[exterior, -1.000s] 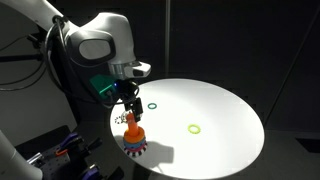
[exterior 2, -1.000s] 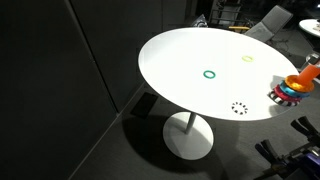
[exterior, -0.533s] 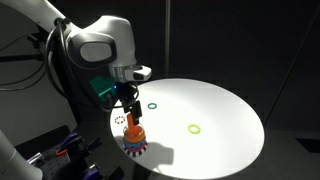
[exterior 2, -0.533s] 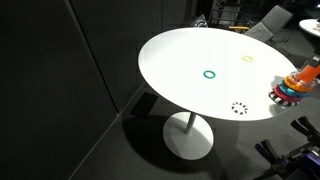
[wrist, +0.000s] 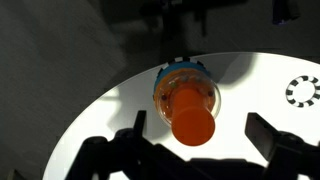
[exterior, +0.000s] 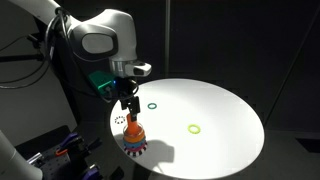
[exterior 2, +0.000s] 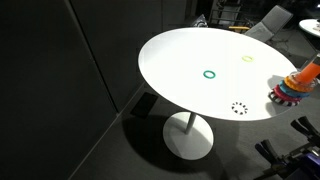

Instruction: Place the clear ring on the stack

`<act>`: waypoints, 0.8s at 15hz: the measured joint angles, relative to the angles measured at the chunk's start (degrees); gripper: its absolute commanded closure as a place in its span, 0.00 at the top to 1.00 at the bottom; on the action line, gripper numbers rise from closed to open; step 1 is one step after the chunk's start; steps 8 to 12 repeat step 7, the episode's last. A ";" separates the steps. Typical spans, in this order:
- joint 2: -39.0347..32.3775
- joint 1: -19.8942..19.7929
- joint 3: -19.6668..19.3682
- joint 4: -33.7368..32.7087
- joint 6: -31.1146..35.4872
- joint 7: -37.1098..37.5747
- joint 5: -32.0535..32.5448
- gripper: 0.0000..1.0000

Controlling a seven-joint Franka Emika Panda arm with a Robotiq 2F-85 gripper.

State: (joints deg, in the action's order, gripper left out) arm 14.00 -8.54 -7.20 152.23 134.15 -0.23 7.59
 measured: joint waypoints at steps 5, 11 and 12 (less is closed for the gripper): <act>1.57 1.67 0.60 -1.10 -1.71 -0.02 -0.65 1.00; 1.89 1.91 0.82 -1.20 -1.84 -0.02 -0.82 1.00; 1.89 1.91 0.82 -1.20 -1.84 -0.02 -0.82 1.00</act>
